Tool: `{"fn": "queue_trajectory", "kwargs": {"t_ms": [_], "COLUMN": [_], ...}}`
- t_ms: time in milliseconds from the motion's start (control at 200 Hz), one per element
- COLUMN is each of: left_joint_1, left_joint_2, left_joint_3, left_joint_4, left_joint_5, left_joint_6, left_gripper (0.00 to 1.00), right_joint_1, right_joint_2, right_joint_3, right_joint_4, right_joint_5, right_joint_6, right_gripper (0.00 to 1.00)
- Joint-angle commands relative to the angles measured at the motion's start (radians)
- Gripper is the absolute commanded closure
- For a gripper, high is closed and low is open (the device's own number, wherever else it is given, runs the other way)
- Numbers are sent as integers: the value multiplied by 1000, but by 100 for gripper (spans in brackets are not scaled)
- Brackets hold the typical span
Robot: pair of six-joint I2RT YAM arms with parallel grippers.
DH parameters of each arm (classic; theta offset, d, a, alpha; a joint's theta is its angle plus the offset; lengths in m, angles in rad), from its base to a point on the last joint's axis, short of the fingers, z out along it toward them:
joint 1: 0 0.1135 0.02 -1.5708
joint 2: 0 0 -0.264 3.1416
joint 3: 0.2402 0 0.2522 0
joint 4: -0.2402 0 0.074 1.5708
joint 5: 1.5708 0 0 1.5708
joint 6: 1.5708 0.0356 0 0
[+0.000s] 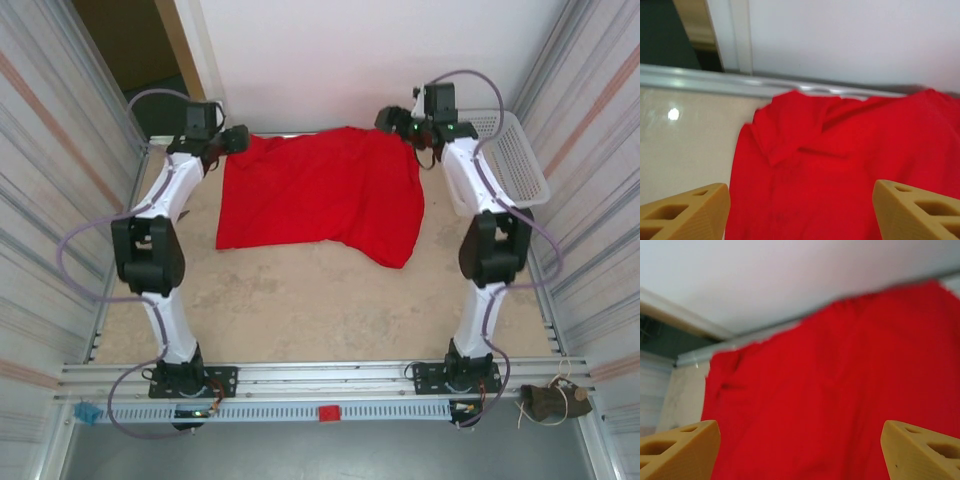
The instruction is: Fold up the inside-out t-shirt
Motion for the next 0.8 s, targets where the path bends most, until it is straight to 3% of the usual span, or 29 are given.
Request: {"fn": "queue_trajectory", "kwargs": {"t_ms": [0, 180, 306, 471, 646, 797], "left_joint_1": [6, 5, -2, 2, 2, 0], "left_joint_2": [-188, -410, -477, -400, -298, -244], "left_joint_3": [-162, -532, -711, -724, -700, -710], "left_joint_4": [-42, -39, -9, -34, -57, -27], "left_joint_5": [15, 55, 9, 28, 27, 32], "left_joint_6": [-96, -232, -253, -221, -203, -214], "left_gripper": [25, 25, 25, 25, 27, 31], "right_joint_1": [16, 51, 83, 134, 201, 203], "right_joint_2": [-258, -524, -633, -615, -547, -466], "right_joint_3": [-272, -686, -888, -1006, -1030, -1026], "right_joint_4": [131, 88, 72, 103, 111, 158], "right_joint_5": [33, 159, 221, 242, 317, 311], "right_joint_6": [55, 52, 80, 109, 112, 116], "right_gripper": [18, 19, 19, 19, 20, 24]}}
